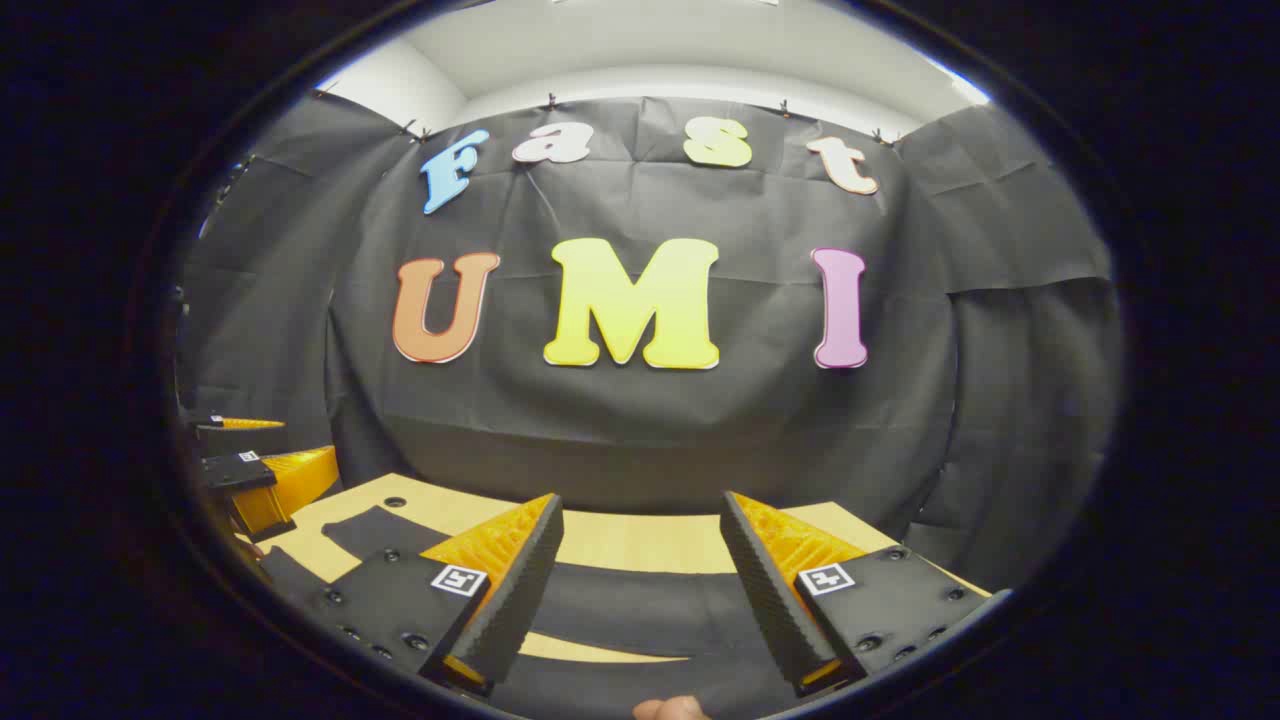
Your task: Grasp the waist and the cuffs of the jeans and fold them to make the two legs overlap; first hold the waist and fold one-third of the jeans toward the cuffs, then hold the cuffs and fold the remaining one-third in the same direction to finish folding.
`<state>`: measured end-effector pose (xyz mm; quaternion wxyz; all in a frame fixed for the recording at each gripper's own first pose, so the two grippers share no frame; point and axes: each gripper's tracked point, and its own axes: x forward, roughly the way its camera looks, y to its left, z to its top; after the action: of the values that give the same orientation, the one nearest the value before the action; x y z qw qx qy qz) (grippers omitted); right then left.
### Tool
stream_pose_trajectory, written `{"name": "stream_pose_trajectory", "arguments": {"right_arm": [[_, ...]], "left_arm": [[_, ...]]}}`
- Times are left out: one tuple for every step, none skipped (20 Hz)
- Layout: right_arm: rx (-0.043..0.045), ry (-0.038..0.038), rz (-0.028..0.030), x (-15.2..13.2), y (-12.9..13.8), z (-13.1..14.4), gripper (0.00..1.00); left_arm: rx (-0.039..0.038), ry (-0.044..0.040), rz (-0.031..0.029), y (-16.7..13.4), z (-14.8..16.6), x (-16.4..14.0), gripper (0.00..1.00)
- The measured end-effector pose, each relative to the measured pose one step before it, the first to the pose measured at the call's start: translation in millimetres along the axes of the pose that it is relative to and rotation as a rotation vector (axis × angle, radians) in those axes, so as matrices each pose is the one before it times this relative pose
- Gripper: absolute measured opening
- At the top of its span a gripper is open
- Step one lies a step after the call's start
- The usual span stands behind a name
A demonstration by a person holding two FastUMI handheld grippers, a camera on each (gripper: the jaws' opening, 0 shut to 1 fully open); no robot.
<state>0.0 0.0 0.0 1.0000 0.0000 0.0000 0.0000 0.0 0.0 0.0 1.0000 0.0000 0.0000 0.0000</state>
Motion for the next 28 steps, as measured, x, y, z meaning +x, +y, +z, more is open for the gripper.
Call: {"name": "stream_pose_trajectory", "arguments": {"right_arm": [[-0.0005, 0.00725, -0.00109, 0.58, 0.62, -2.83, 0.97], [-0.00427, 0.00382, -0.00146, 0.18, 0.43, -0.3, 0.95], [-0.00405, 0.00002, 0.00134, -0.99, 0.72, 1.1, 0.95], [-0.00544, -0.00497, 0.00137, 0.54, 0.91, 2.62, 0.95], [-0.00569, -0.00527, 0.00045, -2.06, -1.1, 0.63, 0.95], [-0.00298, -0.00238, 0.00122, 0.3, -0.16, 0.99, 0.95], [-0.00046, -0.00009, -0.00151, 0.1, -0.34, 0.92, 0.95], [0.00173, -0.00024, -0.00143, -0.61, -1.3, 0.7, 0.95], [0.00156, 0.00065, -0.00197, -0.4, -1.27, -0.29, 0.95], [0.00023, -0.00029, -0.00128, -0.72, -0.44, 0.78, 0.95], [-0.00071, -0.00008, 0.0002, 0.18, -0.45, -0.1, 0.95], [-0.00186, 0.00105, -0.00224, 0.09, -0.69, -0.15, 0.95], [0.00124, 0.00231, 0.00045, 0.01, -0.43, -1.42, 0.95], [0.00257, 0.00129, -0.00188, -1.49, -0.42, 0.08, 0.95], [0.00119, -0.00178, -0.002, -1.17, -0.59, 1.19, 0.95], [-0.00047, -0.00009, -0.00157, 0.6, -0.51, -0.17, 0.95], [-0.00085, 0.00058, 0.00072, 0.13, -0.01, 0.19, 0.95], [-0.00038, 0.00151, 0.00068, 0.66, 0.26, 0.48, 0.95], [0.00036, 0.00078, 0.00001, -0.83, -0.5, -0.6, 0.95], [0.00044, 0.00097, -0.00053, 0.39, -0.02, -0.37, 0.95], [0.00168, 0.00053, 0.00059, 0.56, -0.21, 0.62, 0.95], [-0.00111, -0.0008, 0.00063, -0.54, 1.15, -0.19, 0.95], [-0.00323, 0.00008, 0.00068, -0.02, 0.48, 0.59, 0.95], [-0.00076, 0.00005, 0.00052, 0.17, -0.46, -0.2, 0.97], [0.00025, -0.00055, 0.0019, 0.25, 0.67, 1.18, 0.97], [-0.00099, -0.00081, 0.00124, 0.06, 0.08, -0.11, 0.97], [-0.00305, -0.00216, 0.0014, 0.59, -0.61, 2.06, 0.95], [-0.00341, -0.00452, 0.00112, -1.35, -0.3, 1.39, 0.95]], "left_arm": [[-0.00533, 0.00224, -0.00125, -1.17, -0.74, -0.91, 0.98], [0.00046, -0.00089, -0.00282, -0.04, 1.49, -0.32, 0.98], [0.00423, -0.00121, -0.00128, -0.38, -0.44, 0.28, 0.99], [0.00373, -0.00044, -0.00404, -1.74, -1.81, 0.19, 0.99], [0.00214, 0.00128, -0.00246, -0.8, -0.86, 0.16, 0.98], [0.00049, 0.00144, -0.00088, -0.98, -0.14, -1.66, 0.98], [-0.00072, 0.00151, 0.0003, 0.08, -0.43, -0.32, 0.98], [-0.00093, 0.00135, 0.00057, -0.13, -0.53, 0.99, 0.98], [-0.00015, 0.00194, -0.00064, 0.01, -0.08, 0.26, 0.98], [0.00151, -0.00164, 0.00053, 0.5, 0.37, -1.44, 0.98], [0.00152, -0.00282, -0.00025, -0.64, 1.31, -0.87, 1.0], [0.00137, -0.00128, 0.00024, 0.24, -0.14, -0.54, 0.99], [0.00075, 0.00001, 0.00046, -0.24, 0.08, -0.07, 0.98], [0.00045, 0.00079, -0.00013, -0.26, -0.04, 0.11, 0.98], [0.00158, -0.00095, 0.00056, 0.28, 0.28, 0.16, 0.98], [0.00325, 0.00059, -0.0006, -0.47, -0.14, -1.23, 0.98], [0.00047, 0.00037, -0.00128, -0.61, -0.65, -0.08, 0.98], [-0.00135, 0.00046, -0.00208, -0.43, 0.68, 0.34, 0.98], [-0.00331, 0.00323, -0.00497, -0.23, -1.1, 0.4, 0.98], [-0.00258, 0.00265, -0.00398, -0.94, -0.71, -0.22, 0.98], [0.0012, -0.00219, 0.00262, 1.11, 0.4, -0.5, 0.99], [0.001, -0.00043, 0.00015, 0.29, 0.8, 0.29, 0.99], [-0.0007, -0.00152, 0.00147, 0.01, 0.15, -0.6, 0.98], [-0.00156, 0.0017, -0.00031, 0.03, -0.11, 0.05, 0.98], [-0.00361, 0.00502, 0.00081, 0.86, -1.28, -0.35, 0.98], [-0.01093, 0.01414, 0.00228, 1.72, -2.8, -2.07, 0.98], [-0.02356, 0.02514, 0.00599, 3.49, -3.86, -2.34, 0.99], [-0.04294, 0.03321, 0.00629, 9.06, -8.5, -4.27, 0.99]]}}
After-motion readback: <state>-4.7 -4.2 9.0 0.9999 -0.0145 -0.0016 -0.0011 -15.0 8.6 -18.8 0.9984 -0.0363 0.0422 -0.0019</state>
